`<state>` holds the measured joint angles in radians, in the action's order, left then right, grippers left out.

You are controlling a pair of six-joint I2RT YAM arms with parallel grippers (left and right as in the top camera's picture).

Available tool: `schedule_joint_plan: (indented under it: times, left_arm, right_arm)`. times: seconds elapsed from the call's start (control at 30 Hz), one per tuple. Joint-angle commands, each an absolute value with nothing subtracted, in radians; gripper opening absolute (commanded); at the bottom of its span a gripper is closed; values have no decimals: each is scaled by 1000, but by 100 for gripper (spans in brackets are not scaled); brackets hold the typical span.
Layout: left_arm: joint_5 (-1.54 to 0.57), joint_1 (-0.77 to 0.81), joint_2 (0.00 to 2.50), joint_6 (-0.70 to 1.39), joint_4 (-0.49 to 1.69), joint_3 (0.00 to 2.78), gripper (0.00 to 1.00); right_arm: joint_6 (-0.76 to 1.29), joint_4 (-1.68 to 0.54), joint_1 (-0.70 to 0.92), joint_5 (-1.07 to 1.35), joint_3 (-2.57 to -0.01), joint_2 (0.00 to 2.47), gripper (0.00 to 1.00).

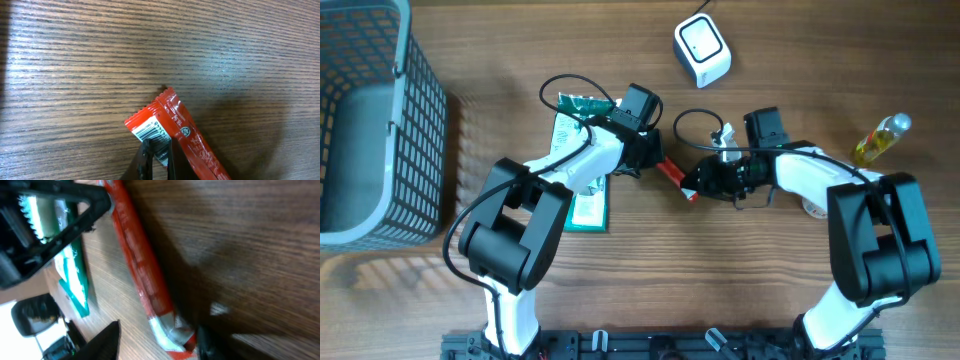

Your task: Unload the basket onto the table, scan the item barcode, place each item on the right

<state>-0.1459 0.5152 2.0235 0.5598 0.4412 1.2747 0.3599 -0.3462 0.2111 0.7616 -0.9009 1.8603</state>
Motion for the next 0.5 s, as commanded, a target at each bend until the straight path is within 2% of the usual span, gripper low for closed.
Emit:
schedule_joint_plan:
  times: [0.0,0.3,0.47]
  left_arm:
    - [-129,519,2064,569,457,1270,4]
    - [-129,519,2064,569,456,1270,4]
    - [-129,519,2064,569,456,1270,4]
  right_arm:
    - [448,-313,229,696,-888,1842,40]
    - [448,-299,230,707,-881,1842,38]
    - [472,-308,256,707,-871,1842,47]
